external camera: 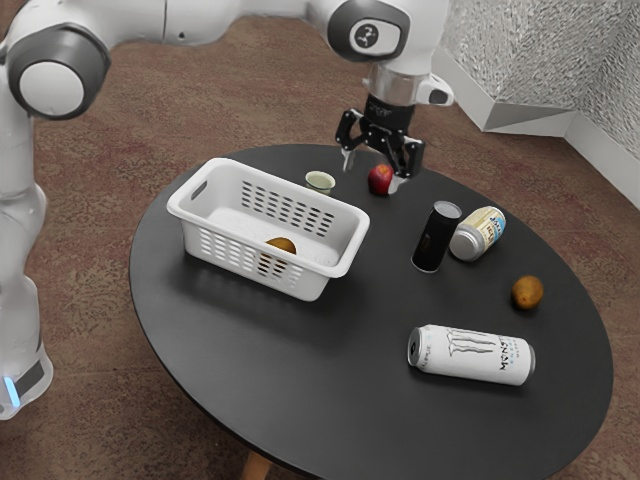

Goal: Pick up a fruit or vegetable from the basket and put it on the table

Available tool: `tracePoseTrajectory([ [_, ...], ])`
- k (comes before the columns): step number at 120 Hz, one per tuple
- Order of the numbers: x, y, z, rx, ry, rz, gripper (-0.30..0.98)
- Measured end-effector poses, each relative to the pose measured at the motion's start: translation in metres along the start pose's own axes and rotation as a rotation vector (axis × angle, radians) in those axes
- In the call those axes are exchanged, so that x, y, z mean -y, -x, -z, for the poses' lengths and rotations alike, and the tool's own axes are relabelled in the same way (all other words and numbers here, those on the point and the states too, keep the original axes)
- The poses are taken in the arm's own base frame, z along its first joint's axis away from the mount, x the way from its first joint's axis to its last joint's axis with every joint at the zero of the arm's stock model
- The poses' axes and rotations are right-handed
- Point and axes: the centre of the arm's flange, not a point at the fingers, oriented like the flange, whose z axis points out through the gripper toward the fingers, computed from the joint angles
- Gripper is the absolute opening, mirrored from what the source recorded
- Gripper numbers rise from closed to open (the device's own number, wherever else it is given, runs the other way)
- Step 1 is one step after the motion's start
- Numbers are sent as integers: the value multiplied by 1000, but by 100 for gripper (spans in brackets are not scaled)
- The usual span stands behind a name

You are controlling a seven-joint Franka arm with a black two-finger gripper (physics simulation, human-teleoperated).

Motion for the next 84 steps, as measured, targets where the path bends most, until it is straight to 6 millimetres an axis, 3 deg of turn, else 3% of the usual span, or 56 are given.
tracePoseTrajectory([
  [24, 23, 37, -28, 42, 13, 105, 69],
  [41, 56, 64, -45, 47, 46, 182, 69],
  [52, 69, 69, -51, 43, 56, 233, 69],
  [84, 76, 69, -55, 0, 5, 310, 69],
])
